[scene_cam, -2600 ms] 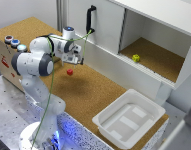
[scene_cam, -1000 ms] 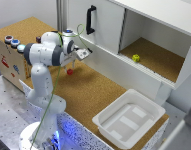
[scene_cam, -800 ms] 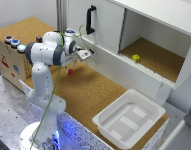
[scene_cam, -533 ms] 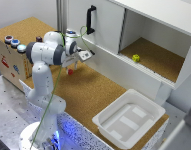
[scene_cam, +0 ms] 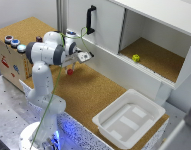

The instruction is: Go towards the pink block and grasp it

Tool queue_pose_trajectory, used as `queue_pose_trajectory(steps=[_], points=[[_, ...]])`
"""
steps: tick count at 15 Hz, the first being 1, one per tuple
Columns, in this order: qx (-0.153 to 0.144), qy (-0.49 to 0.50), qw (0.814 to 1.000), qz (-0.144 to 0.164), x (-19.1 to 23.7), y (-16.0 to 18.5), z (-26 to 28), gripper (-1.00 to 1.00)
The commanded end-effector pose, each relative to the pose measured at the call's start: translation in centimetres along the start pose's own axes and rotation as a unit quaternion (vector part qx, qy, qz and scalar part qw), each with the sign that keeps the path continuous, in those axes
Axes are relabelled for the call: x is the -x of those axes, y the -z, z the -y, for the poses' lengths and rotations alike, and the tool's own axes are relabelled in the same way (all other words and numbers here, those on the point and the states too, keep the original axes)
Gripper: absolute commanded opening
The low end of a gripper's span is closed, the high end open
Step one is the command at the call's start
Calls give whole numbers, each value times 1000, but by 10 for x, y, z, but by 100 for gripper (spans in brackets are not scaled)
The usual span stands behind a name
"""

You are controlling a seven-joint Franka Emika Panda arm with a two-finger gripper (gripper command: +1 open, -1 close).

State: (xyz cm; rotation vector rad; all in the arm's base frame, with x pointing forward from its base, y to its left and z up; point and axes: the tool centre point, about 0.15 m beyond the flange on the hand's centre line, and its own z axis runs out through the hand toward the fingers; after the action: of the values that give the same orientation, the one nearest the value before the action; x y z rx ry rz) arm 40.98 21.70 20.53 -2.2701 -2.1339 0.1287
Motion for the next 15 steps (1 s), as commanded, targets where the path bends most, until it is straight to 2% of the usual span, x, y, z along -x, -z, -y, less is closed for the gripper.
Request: queue_pose_trajectory(steps=[1, 5, 7, 12, 15], points=[[19, -27, 999, -5, 16, 5, 12, -100], [21, -74, 997, -25, 20, 28, 14, -100], [28, -100, 994, -37, 20, 57, 11, -100], [63, -107, 992, -22, 2, 137, 10, -100], [58, -99, 993, -11, -22, 171, 6, -100]])
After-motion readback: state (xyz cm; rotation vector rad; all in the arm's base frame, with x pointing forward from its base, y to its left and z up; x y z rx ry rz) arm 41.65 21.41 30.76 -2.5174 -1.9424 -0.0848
